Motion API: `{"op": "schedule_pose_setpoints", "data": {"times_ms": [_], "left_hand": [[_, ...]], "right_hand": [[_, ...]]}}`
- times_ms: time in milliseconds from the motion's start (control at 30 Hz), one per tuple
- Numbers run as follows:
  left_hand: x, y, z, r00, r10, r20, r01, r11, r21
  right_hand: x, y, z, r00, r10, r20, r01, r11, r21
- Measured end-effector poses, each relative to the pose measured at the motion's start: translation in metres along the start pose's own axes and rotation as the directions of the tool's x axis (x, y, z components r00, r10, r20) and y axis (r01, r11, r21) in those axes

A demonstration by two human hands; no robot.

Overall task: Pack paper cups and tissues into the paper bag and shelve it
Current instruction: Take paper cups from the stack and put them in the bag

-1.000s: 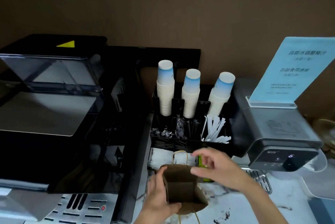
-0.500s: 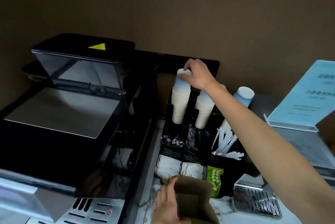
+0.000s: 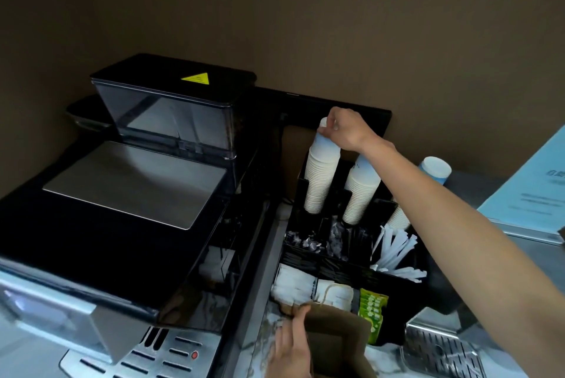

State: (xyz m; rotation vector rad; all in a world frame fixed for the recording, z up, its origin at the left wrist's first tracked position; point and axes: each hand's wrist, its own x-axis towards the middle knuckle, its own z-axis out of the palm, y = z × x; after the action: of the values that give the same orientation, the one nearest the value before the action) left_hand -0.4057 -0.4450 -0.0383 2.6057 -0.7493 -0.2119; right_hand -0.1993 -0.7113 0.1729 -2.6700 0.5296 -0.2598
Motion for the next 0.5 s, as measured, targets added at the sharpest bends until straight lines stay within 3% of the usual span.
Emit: {"op": "schedule_pose_setpoints", "data": {"times_ms": [67, 200, 300, 400, 500], "left_hand": [[0.002, -0.001, 0.004, 0.999, -0.01, -0.052, 0.011, 1.0, 0.009], [0.004, -0.001, -0.004, 0.994, -0.059, 0.088, 0.066, 0.995, -0.076], [0.001, -0.003, 0.002, 0.999, -0.052, 0.01, 0.052, 0.997, -0.052], [0.001, -0.004, -0.001, 0.994, 0.018, 0.111, -0.014, 0.999, -0.036], [0.0, 0.001, 0.001, 0.999, 0.043, 0.003, -0.043, 0.998, 0.037]], "right_hand": [[-0.001, -0.002, -0.005, 1.0, -0.012, -0.029, 0.012, 1.0, 0.004], [-0.001, -0.006, -0.018, 0.997, -0.031, -0.068, 0.033, 0.999, 0.031], [-0.004, -0.008, -0.029, 0.992, -0.029, -0.124, 0.039, 0.996, 0.078], [-0.01, -0.007, -0.045, 0.974, -0.017, -0.227, 0.044, 0.993, 0.114], [-0.024, -0.003, -0.062, 0.947, 0.025, -0.319, 0.048, 0.974, 0.219]]}}
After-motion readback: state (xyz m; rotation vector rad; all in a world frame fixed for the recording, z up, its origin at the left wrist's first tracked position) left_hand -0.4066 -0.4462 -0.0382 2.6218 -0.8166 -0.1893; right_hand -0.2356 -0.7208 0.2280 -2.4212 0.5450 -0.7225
